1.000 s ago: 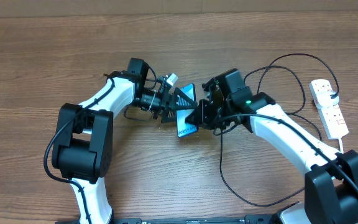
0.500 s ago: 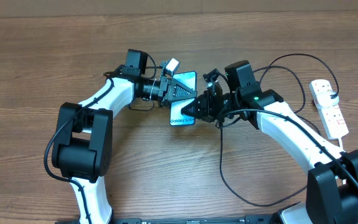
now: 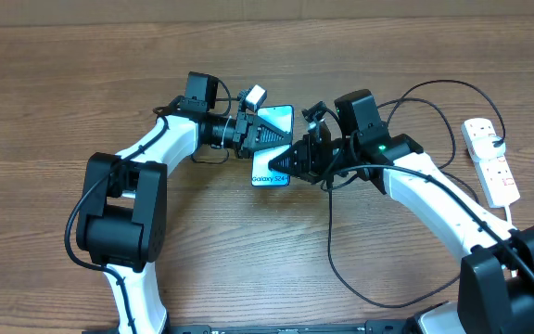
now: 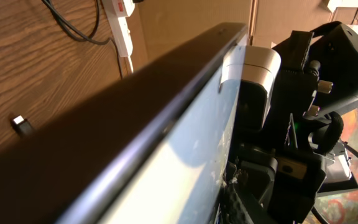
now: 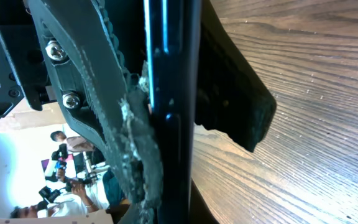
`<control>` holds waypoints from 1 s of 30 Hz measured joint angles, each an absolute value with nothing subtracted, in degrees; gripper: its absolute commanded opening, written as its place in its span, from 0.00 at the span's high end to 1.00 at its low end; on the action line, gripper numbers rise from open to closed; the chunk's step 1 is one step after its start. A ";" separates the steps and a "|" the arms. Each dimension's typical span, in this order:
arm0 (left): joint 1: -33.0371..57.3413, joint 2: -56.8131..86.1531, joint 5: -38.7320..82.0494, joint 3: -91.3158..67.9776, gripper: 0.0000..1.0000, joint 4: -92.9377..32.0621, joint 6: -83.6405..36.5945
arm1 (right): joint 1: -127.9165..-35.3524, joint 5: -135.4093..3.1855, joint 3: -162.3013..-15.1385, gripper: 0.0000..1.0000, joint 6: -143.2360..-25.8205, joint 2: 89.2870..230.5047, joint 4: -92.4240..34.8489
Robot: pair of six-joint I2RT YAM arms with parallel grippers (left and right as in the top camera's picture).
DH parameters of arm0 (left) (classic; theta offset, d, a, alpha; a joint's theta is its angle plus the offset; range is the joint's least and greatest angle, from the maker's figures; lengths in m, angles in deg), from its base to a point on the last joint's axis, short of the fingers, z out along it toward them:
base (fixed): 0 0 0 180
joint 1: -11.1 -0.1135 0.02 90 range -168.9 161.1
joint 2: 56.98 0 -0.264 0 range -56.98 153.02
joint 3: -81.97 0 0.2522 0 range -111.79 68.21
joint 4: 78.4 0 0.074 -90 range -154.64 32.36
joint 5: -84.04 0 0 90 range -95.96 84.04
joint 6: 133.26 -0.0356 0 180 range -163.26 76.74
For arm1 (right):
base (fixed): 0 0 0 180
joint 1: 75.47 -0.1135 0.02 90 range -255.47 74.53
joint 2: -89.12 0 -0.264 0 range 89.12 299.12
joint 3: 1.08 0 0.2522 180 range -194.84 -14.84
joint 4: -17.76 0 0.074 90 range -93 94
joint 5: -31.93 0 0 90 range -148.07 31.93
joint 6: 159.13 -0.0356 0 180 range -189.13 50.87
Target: Plug charger to phone and switch on socket
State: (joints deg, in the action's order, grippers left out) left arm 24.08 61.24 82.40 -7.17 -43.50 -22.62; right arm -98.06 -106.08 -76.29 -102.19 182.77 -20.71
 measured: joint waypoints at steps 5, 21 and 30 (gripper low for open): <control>23.97 61.24 82.57 -7.17 0.96 -43.72 -22.64 | -98.43 -104.24 -76.29 0.96 -102.23 182.29 -20.76; 23.38 61.26 82.81 -7.17 0.96 -44.74 -18.33 | -99.24 -100.72 -76.29 0.96 -104.11 181.85 -18.88; 23.66 61.26 81.66 -7.28 0.64 -44.33 -12.23 | -98.85 -99.89 -76.29 0.96 -106.34 181.76 -18.09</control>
